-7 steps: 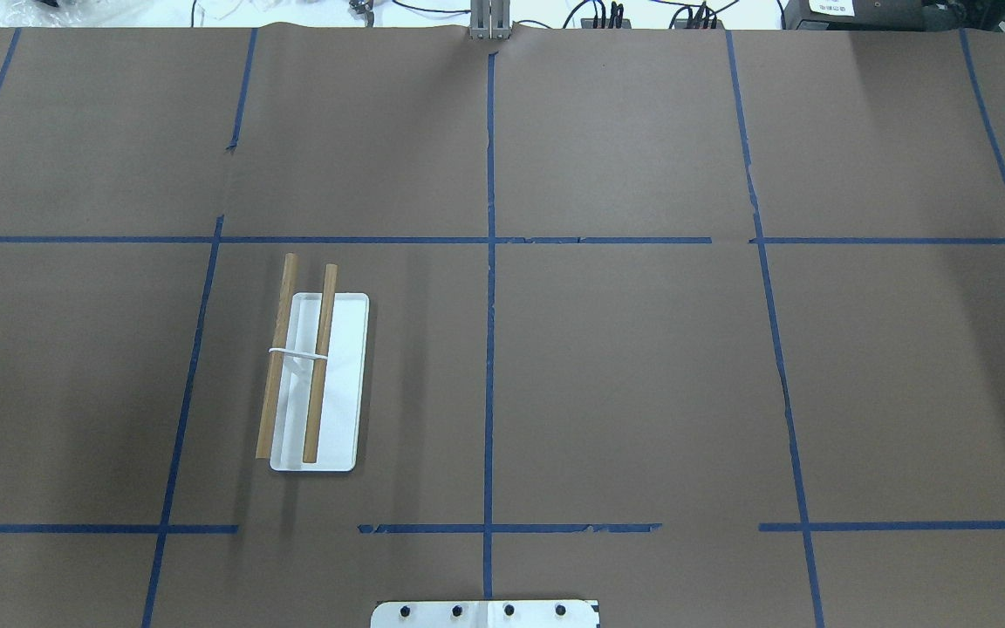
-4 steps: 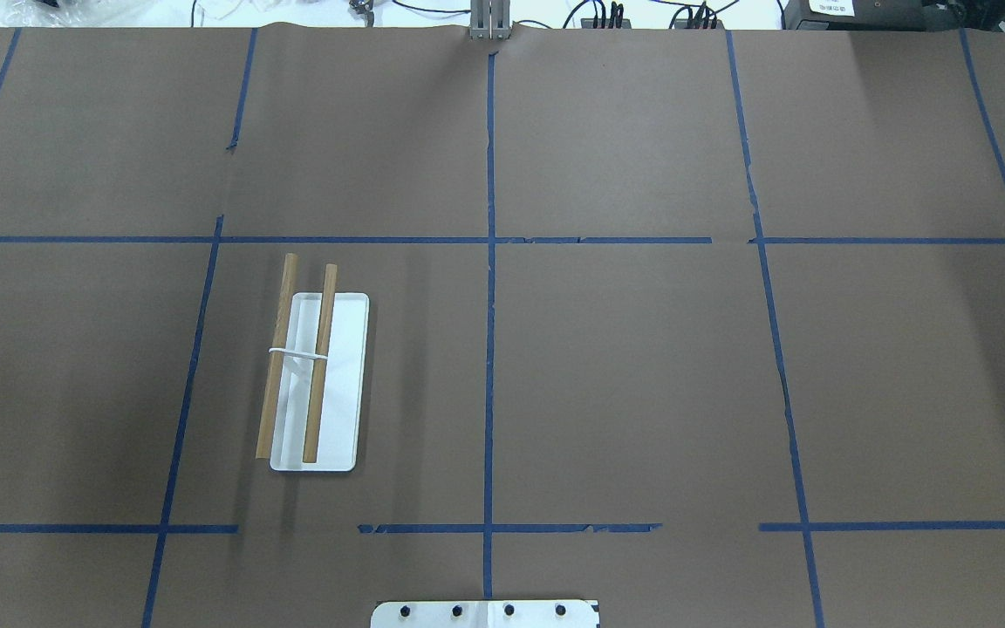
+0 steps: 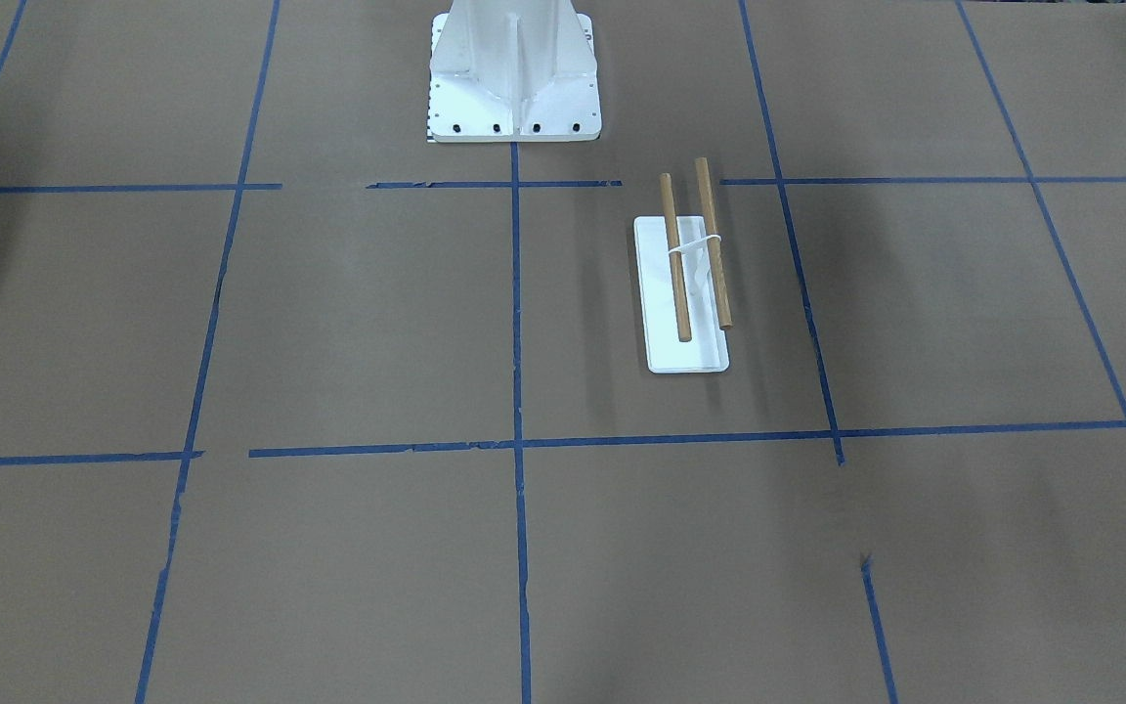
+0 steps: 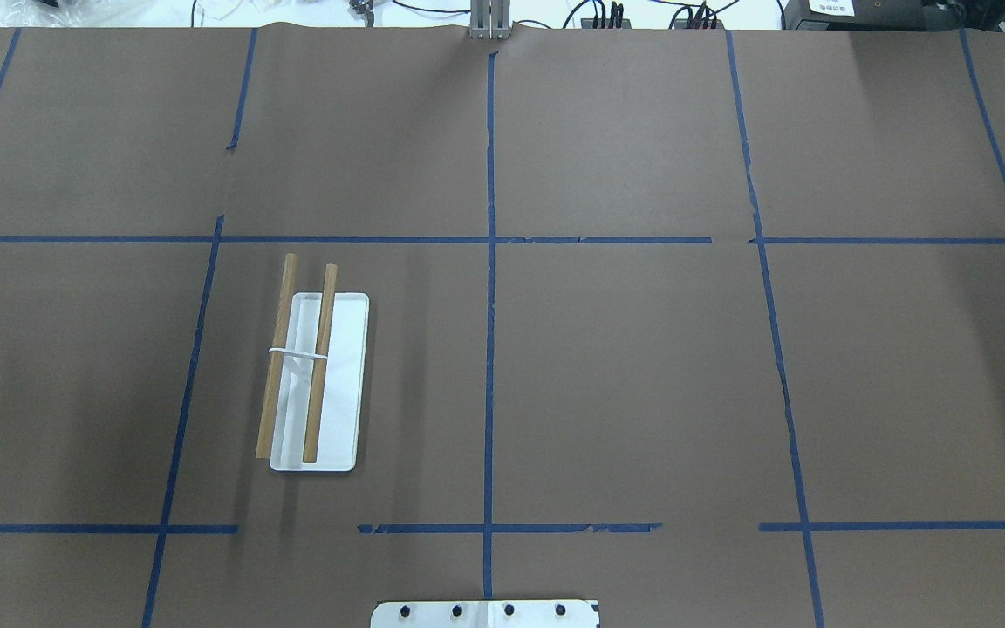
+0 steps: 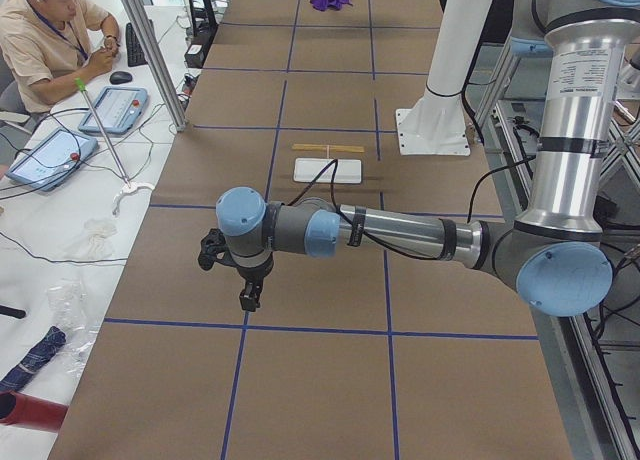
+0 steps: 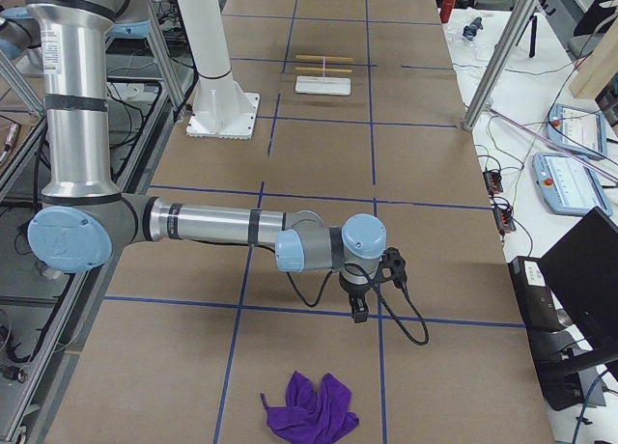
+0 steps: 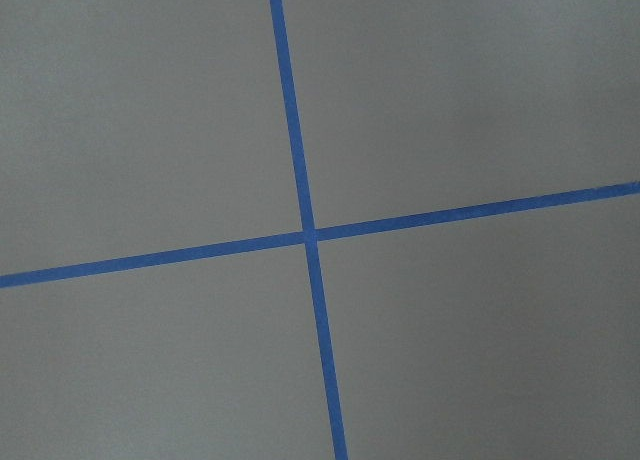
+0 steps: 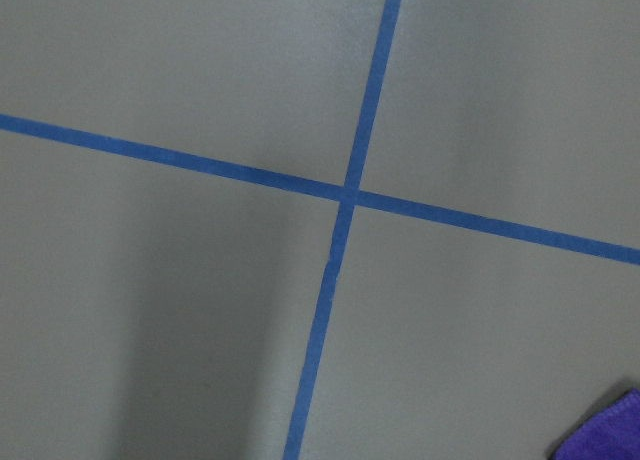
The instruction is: Hang towel on rack
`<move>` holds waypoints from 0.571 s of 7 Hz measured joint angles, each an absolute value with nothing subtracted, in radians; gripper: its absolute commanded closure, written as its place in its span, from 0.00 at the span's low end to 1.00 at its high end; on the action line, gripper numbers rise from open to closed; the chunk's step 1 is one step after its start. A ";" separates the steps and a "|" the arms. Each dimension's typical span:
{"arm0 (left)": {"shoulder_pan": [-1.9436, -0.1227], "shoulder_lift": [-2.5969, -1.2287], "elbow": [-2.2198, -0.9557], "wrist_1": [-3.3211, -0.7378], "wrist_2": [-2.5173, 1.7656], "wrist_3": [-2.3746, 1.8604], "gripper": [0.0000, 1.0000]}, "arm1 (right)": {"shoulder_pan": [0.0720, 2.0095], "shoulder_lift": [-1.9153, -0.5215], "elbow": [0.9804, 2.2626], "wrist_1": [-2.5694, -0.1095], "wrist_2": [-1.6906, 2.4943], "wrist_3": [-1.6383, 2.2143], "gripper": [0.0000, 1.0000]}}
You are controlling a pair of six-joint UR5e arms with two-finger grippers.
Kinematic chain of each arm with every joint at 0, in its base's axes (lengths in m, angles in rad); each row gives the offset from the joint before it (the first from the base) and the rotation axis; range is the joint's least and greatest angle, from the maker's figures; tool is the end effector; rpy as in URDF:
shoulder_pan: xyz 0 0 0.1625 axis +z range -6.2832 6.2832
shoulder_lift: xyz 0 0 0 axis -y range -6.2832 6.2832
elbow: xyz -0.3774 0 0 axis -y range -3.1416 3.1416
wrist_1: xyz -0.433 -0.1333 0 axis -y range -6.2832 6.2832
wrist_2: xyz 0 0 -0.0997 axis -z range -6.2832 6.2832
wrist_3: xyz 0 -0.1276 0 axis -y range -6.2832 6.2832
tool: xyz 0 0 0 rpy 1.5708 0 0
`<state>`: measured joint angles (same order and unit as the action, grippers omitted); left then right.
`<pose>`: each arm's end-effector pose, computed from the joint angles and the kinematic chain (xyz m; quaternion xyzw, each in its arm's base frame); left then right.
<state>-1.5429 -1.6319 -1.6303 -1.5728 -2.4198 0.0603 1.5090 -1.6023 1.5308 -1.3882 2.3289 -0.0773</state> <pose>-0.0218 -0.5630 0.5586 0.0625 0.4101 0.0653 0.9075 0.0128 -0.5312 0.6517 0.0544 -0.3691 -0.0850 0.9239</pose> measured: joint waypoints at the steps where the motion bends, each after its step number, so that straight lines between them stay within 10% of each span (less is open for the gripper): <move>1: -1.542 -1.631 -1.626 -1.604 -2.435 0.060 0.00 | 1.507 -1.626 1.514 -1.353 2.294 -0.079 0.05; 4: -1.540 -1.629 -1.617 -1.673 -2.444 0.060 0.00 | 1.506 -1.696 1.378 -1.139 2.217 -0.080 0.12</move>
